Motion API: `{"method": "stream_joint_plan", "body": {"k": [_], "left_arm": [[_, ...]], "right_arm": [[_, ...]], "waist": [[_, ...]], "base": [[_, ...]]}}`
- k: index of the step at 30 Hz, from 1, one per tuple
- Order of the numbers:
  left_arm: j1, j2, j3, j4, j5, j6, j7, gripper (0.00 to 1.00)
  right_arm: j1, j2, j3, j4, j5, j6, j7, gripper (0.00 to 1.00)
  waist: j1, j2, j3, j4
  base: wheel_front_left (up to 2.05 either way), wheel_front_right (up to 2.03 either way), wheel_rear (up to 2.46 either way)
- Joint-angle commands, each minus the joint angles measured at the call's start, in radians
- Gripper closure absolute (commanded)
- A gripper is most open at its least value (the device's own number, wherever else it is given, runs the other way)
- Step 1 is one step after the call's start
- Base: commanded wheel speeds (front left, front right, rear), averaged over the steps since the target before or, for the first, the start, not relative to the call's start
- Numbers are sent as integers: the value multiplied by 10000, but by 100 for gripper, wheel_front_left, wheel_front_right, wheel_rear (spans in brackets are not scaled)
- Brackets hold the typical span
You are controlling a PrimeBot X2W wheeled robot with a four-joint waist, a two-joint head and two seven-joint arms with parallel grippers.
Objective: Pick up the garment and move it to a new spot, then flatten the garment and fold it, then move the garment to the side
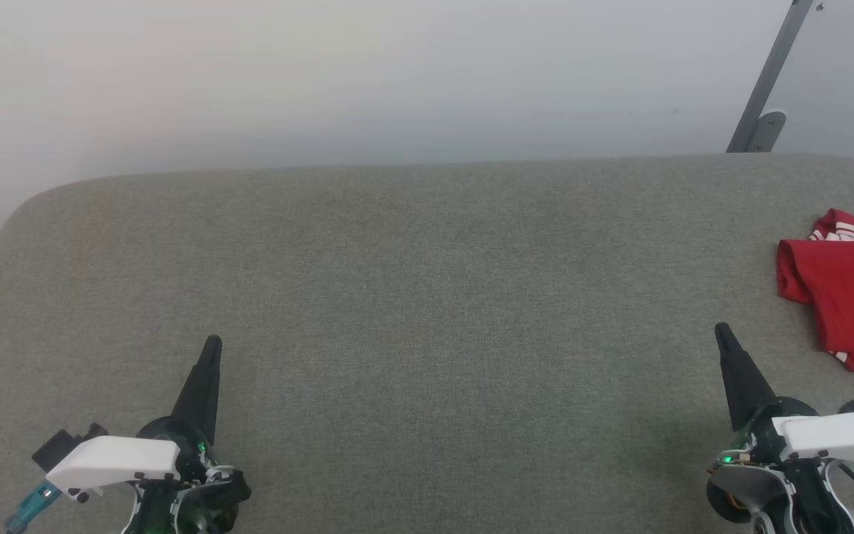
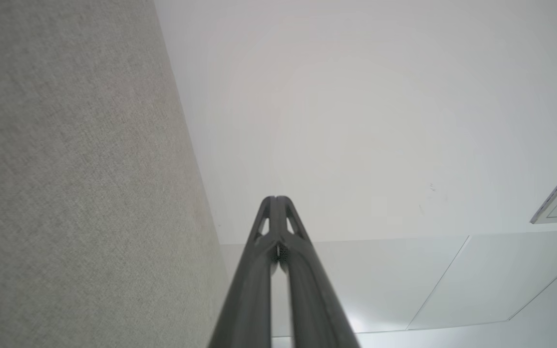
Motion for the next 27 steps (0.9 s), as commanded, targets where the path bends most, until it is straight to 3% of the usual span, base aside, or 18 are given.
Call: {"method": "stream_joint_plan", "body": {"k": [1,27], "left_arm": [[-118,-29,0,-8,-30,-32,34,100],[-118,-29,1,-9,-32,-32,31,100]], "right_arm": [[-47,36,-15,-27,41,4,30,100],[-47,36,-12,-27,43,4,28,100]], "waist": [[0,-1,0,0],[0,-1,0,0]], "base": [[0,0,0],[0,0,0]]}}
